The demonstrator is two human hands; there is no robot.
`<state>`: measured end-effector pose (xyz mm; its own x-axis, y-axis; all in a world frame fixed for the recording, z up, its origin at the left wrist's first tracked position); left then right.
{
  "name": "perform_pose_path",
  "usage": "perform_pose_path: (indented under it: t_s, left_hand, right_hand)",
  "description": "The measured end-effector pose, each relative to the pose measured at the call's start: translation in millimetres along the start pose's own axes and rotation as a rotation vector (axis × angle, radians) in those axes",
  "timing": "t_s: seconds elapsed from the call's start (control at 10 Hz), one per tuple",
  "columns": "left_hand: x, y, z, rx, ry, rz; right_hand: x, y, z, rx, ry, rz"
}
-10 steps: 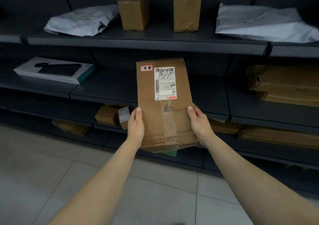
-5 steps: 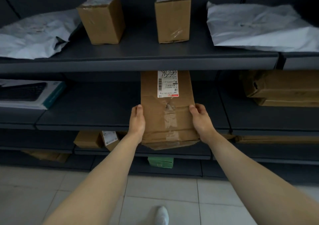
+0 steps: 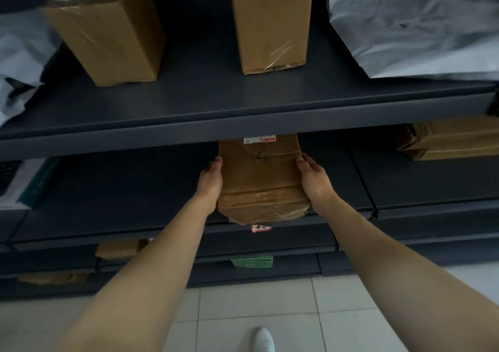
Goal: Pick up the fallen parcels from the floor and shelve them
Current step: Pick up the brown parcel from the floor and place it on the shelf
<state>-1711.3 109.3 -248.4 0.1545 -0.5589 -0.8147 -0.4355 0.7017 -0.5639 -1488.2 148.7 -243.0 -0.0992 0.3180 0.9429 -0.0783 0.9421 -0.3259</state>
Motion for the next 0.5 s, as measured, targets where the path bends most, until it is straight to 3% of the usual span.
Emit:
perform_pose_path:
  t_s: [0.3,0.5]
  left_hand:
    - [9,13,8,-0.008,0.037,-0.009]
    - [2,9,6,0.004,0.123,0.038]
  right_hand:
    - [-2,9,4,-0.044,-0.035,-0.007]
    - [8,0,1,-0.158,-0.229,-0.18]
Point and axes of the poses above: each hand's wrist, its own y-axis towards the middle knuckle, its own z-axis out of the palm, x = y × z, the point moved 2 cm from there along y, towards the middle knuckle, and after that the axes turned 5 degrees about -z, right-handed, at the moved point
